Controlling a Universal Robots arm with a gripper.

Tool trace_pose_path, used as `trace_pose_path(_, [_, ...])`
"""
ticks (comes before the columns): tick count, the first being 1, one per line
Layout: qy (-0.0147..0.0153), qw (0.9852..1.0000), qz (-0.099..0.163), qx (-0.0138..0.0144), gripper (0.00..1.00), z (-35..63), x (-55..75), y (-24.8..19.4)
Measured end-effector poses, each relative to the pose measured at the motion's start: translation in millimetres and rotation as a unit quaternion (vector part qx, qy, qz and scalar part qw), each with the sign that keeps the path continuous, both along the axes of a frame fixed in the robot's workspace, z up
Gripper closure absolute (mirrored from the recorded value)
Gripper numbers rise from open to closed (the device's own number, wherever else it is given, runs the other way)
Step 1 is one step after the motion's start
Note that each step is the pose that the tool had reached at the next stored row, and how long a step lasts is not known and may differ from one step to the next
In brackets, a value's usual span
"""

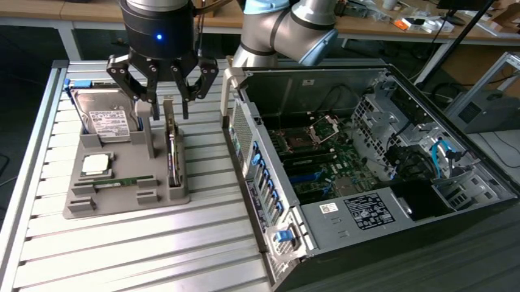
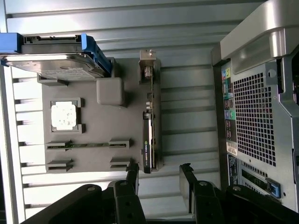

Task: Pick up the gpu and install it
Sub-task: 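Pick up the gpu and move the gpu toward the slot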

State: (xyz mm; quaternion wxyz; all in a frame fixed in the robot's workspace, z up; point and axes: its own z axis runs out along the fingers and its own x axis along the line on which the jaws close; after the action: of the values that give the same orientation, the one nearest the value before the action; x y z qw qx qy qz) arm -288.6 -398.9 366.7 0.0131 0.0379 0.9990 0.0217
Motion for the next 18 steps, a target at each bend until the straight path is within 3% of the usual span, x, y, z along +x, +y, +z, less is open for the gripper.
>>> trace_pose_path(18, [0.0,1.0,0.0,0.0,0.52,-7.2,0.0,0.0])
